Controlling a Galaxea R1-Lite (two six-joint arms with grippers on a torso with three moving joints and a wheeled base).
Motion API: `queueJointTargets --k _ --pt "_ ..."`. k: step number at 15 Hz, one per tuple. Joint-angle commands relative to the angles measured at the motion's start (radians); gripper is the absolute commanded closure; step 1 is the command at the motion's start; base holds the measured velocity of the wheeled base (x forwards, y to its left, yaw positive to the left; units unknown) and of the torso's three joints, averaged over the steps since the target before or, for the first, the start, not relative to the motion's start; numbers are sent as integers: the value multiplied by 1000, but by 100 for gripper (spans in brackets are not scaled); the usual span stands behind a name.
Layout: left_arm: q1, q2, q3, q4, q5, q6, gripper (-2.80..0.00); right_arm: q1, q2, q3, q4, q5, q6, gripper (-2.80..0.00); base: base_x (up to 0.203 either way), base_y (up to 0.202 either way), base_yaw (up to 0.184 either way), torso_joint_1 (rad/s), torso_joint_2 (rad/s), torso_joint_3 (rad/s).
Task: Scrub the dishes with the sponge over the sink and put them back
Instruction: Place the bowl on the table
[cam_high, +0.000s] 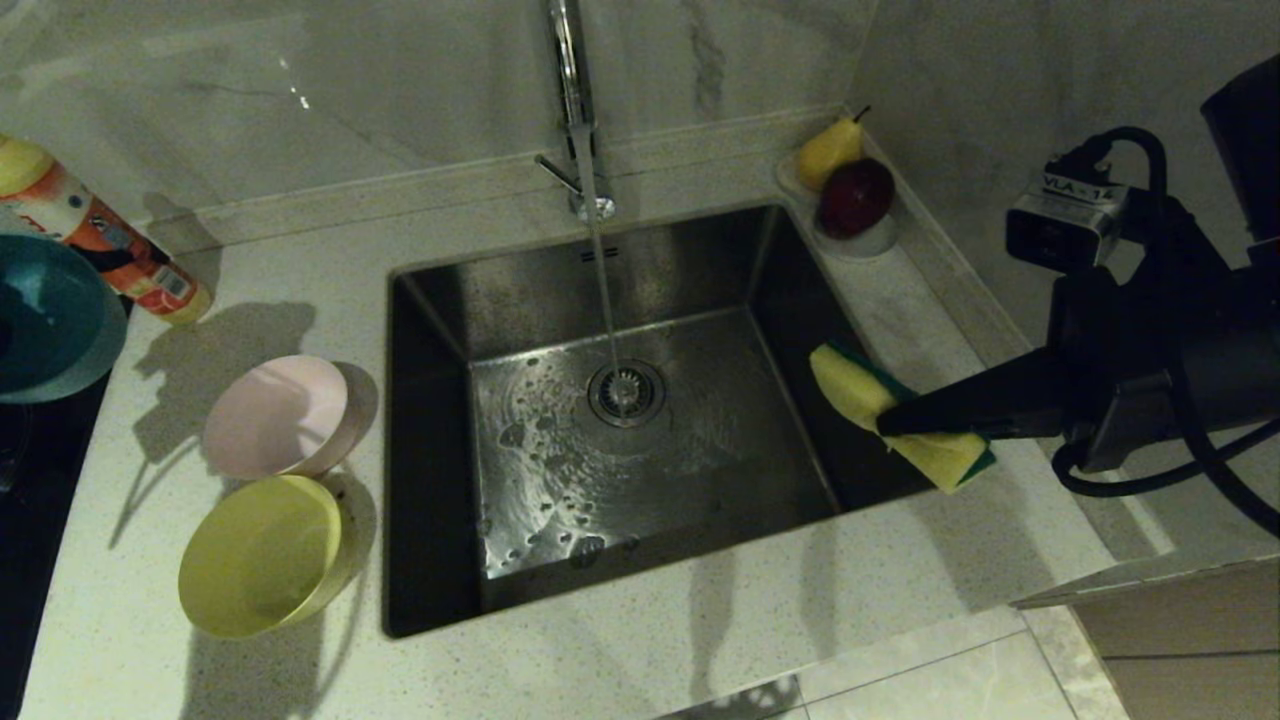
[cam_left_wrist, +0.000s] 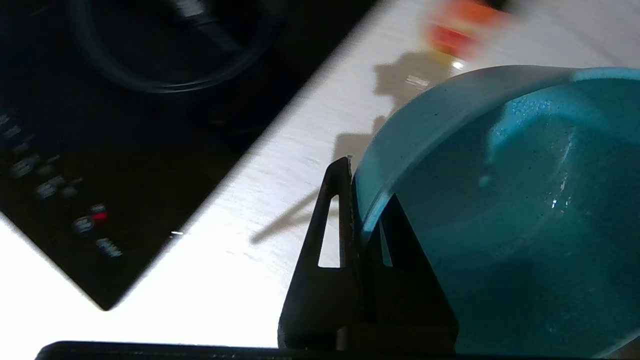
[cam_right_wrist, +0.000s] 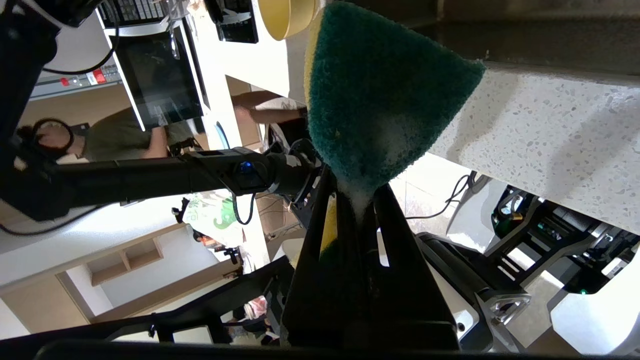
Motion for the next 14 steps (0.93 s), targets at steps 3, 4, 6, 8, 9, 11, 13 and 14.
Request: queueJointTargets --k 3,4,6,8,9,11,13,14 --pt "128 138 12 -6 -94 -14 0 0 17 -4 4 4 5 0 0 0 0 0 0 0" --pt "130 152 18 -6 -99 -13 0 0 17 -3 4 4 5 0 0 0 0 0 0 0" --pt "131 196 17 -8 -102 -13 0 -1 16 -6 4 3 3 0 0 0 0 0 0 0" --pt "156 243 10 -20 -99 -36 0 0 14 -2 4 4 3 0 0 0 0 0 0 0" --pt "173 259 9 -34 -100 -49 0 -1 12 0 4 3 3 0 0 0 0 0 0 0" --pt "198 291 10 -44 -101 -54 0 0 11 8 3 4 1 0 0 0 0 0 0 0" --pt "231 316 -2 -53 -104 -76 0 0 7 17 3 4 1 0 0 0 0 0 0 0" --pt "251 339 -18 -60 -102 -93 0 0 2 21 1 4 1 0 0 0 0 0 0 0"
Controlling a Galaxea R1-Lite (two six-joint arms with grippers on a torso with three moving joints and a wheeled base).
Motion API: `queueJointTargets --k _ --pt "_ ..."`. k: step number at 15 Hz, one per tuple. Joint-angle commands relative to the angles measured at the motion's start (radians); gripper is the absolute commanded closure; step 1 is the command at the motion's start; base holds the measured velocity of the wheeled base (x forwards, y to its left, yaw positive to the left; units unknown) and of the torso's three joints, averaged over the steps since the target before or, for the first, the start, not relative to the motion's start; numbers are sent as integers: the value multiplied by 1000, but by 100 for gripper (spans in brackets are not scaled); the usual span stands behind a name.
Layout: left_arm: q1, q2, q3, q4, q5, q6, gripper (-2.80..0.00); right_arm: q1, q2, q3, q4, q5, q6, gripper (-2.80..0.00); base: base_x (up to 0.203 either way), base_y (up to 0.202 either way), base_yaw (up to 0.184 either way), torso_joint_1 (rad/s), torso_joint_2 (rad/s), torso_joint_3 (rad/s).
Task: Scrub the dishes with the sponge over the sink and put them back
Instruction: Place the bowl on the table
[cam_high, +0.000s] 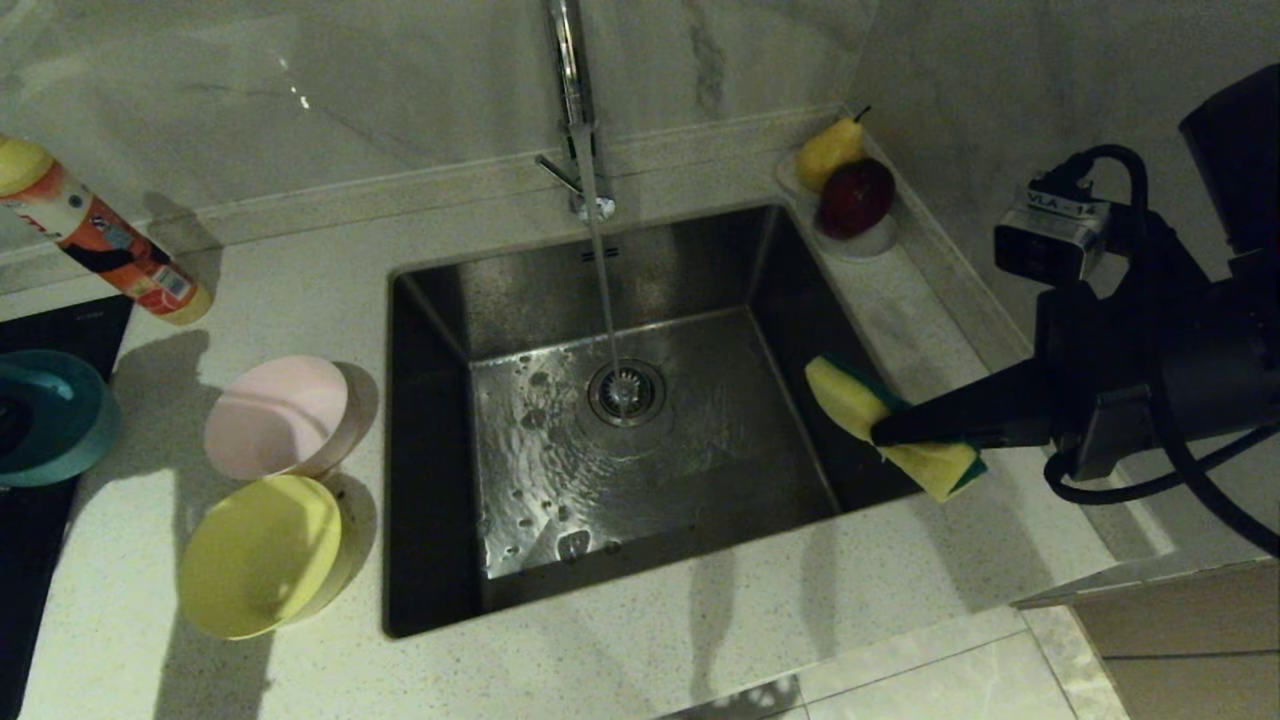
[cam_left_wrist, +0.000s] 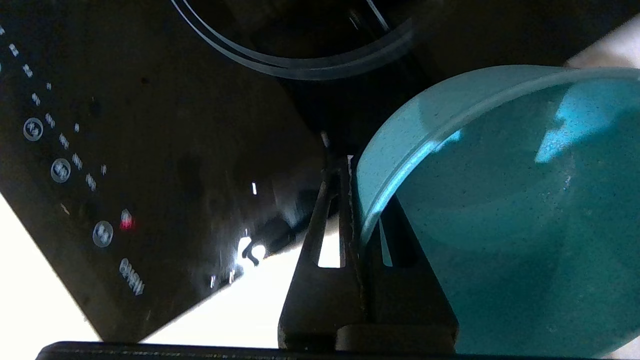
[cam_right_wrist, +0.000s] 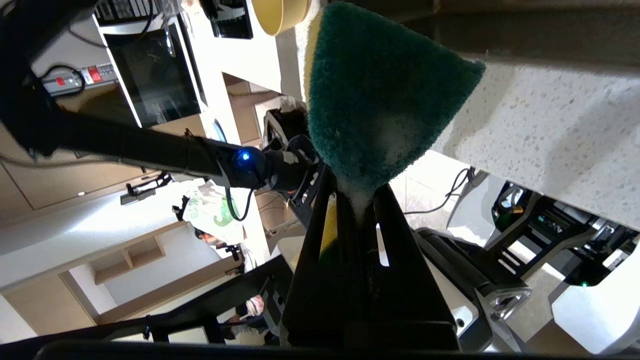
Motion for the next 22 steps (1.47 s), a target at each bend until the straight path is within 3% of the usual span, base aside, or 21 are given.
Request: queueJointTargets --k 1,7,9,11,19,21,22 --pt "51 68 -41 -1 2 -35 0 -1 -8 8 2 5 2 0 0 0 0 0 0 0" --pt "167 192 -157 3 0 -65 0 -5 6 5 2 6 -16 0 0 0 0 0 0 0" --pt "174 205 -167 -3 -34 -68 0 -5 9 6 2 6 -16 0 0 0 0 0 0 0" --pt "176 211 -193 7 -117 -82 0 -5 5 8 2 6 -18 0 0 0 0 0 0 0" --pt "209 311 -282 15 -122 -86 0 -5 12 15 -3 6 -18 0 0 0 0 0 0 0" --pt "224 320 -317 69 -150 -86 0 -5 13 22 -11 6 -18 0 0 0 0 0 0 0" --pt "229 324 -331 93 -178 -86 -280 -5 19 23 -11 6 -18 0 0 0 0 0 0 0"
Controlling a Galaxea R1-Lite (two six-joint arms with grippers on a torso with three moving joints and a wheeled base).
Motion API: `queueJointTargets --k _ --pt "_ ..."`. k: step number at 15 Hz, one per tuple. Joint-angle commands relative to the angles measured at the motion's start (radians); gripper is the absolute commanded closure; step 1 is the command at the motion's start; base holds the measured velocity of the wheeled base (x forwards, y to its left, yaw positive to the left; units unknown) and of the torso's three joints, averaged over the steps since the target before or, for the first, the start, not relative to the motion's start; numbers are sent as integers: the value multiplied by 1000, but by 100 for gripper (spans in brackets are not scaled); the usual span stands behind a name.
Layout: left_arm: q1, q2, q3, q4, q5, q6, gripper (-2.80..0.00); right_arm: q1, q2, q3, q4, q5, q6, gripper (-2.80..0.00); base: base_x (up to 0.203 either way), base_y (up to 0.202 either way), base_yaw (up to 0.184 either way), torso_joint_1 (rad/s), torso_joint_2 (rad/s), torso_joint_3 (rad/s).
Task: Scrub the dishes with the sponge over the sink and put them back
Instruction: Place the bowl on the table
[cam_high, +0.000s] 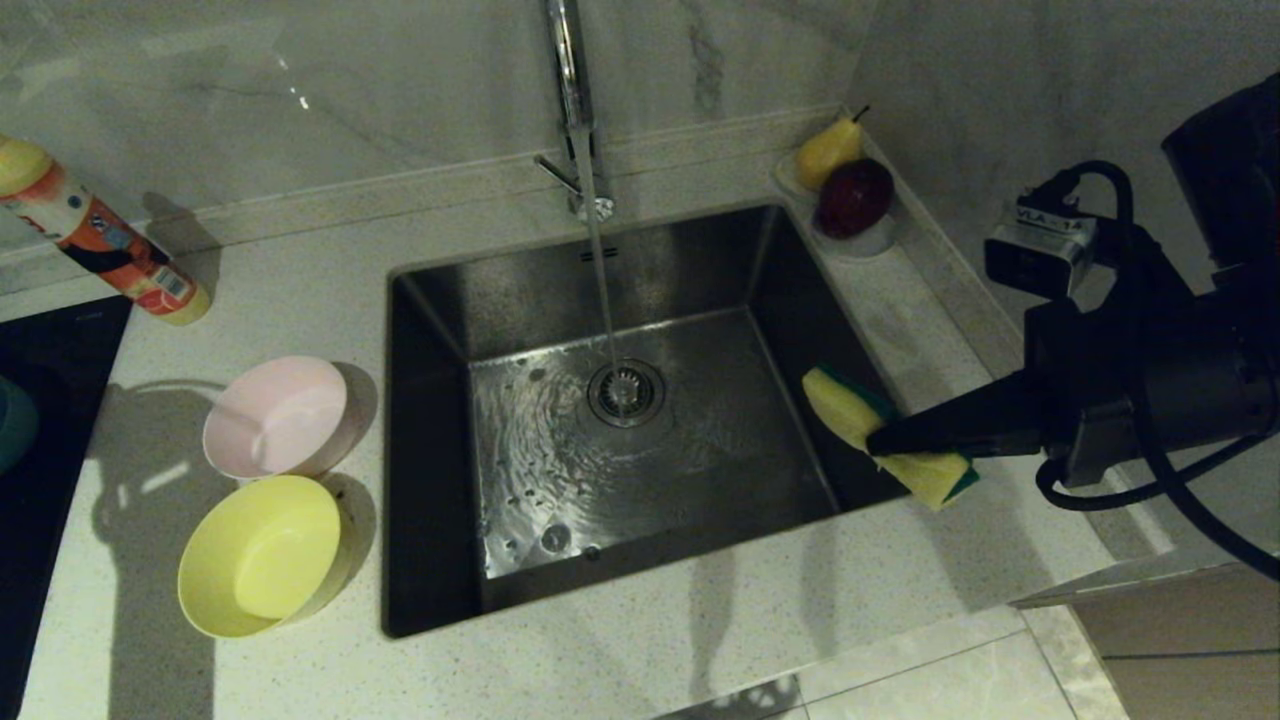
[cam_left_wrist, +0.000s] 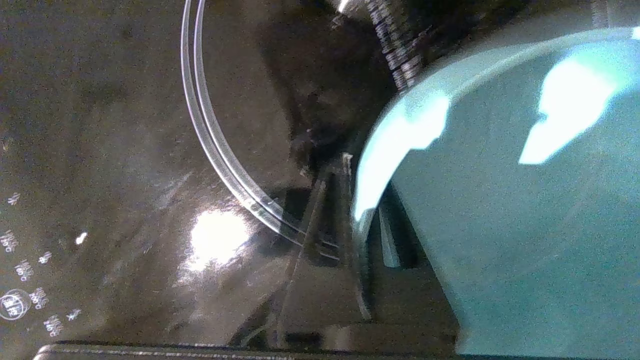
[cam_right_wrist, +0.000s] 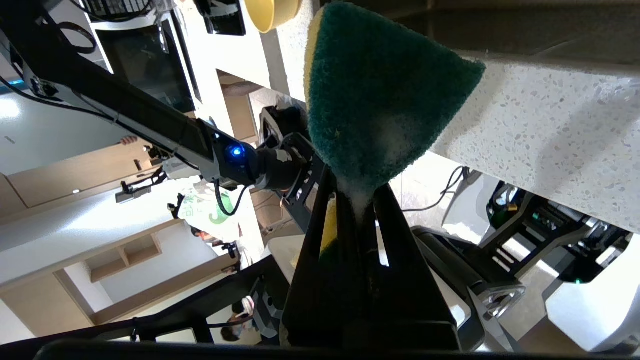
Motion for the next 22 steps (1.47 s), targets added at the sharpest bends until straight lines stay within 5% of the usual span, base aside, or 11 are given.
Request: queueJointTargets --k 1,14,15,19,22 --pt "10 21 -26 25 -25 -6 -280 0 8 3 2 4 3 0 0 0 0 0 0 0" --pt "14 -290 -47 30 -24 -8 -280 0 5 5 2 4 2 0 0 0 0 0 0 0" --pt "14 -329 -49 33 -25 2 0 0 4 8 2 4 1 0 0 0 0 0 0 0" --pt "-5 -480 -39 110 -117 127 0 0 1 11 2 4 3 0 0 0 0 0 0 0" --pt "-113 -561 -3 240 -212 308 0 0 -1 1 2 4 3 0 0 0 0 0 0 0"
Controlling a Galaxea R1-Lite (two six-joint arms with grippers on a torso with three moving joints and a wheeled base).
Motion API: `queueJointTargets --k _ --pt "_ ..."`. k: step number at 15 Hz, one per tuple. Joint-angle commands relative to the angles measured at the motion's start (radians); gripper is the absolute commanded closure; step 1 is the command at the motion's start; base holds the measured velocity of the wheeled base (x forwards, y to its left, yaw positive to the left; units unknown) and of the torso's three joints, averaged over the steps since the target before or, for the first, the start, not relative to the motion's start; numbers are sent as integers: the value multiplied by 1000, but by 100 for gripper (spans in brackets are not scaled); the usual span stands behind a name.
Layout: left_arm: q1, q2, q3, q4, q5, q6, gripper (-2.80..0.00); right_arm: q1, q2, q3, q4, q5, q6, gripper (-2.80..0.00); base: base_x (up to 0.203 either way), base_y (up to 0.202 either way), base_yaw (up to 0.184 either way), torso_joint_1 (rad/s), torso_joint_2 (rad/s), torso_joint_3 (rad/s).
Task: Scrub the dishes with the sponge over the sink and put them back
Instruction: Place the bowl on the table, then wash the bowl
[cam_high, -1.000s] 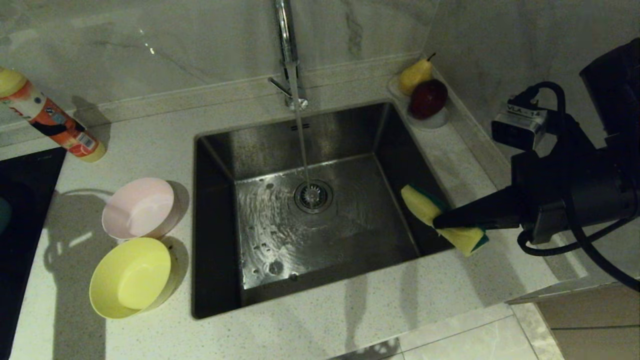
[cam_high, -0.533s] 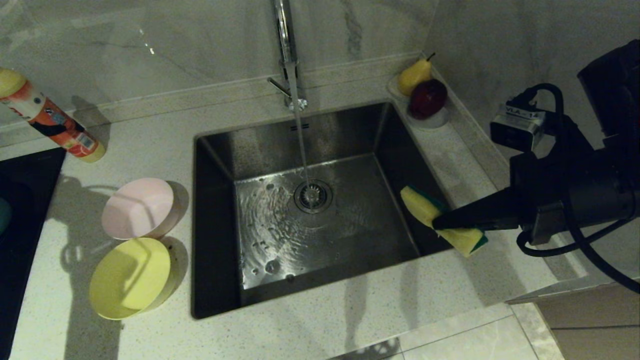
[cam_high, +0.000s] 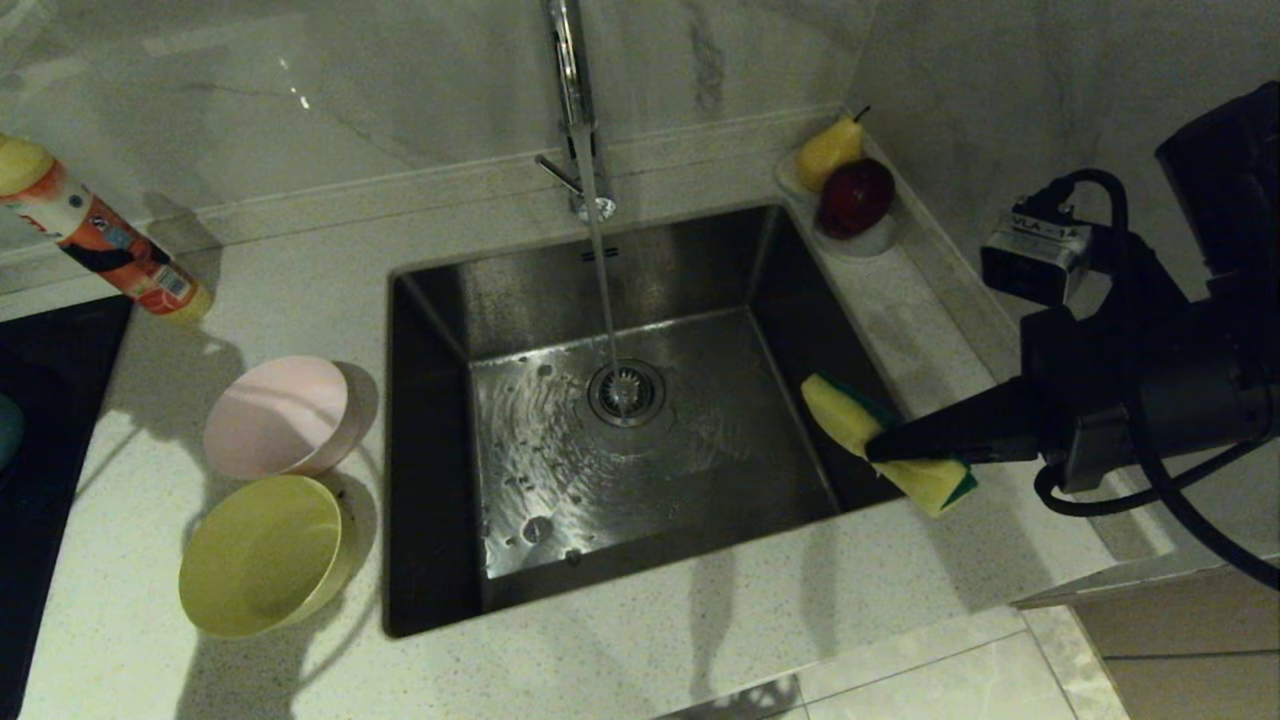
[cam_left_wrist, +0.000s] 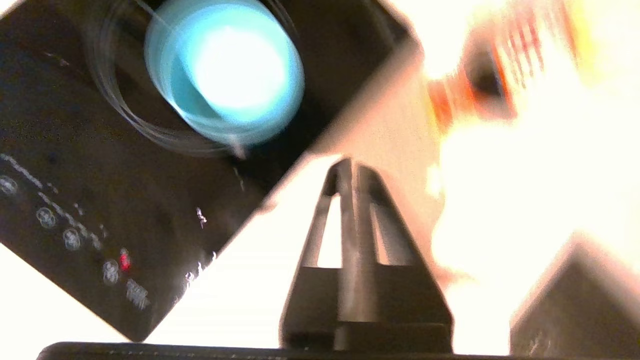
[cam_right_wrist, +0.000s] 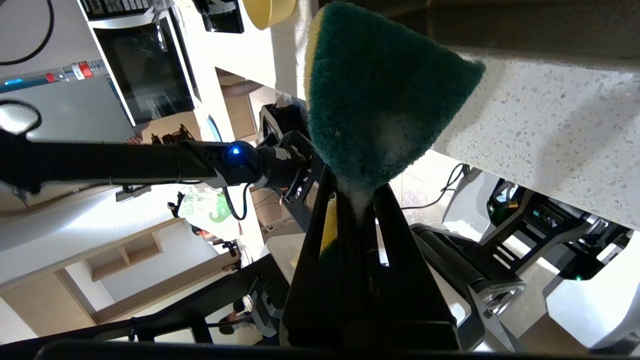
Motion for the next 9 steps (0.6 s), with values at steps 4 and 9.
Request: queueJointTargets --k 4,9 --pt "-257 -104 176 84 -63 187 0 0 -15 -10 6 3 6 0 0 0 0 0 0 0" --pt "-428 -48 310 73 -47 173 -280 -3 -17 -1 4 2 4 0 0 0 0 0 0 0"
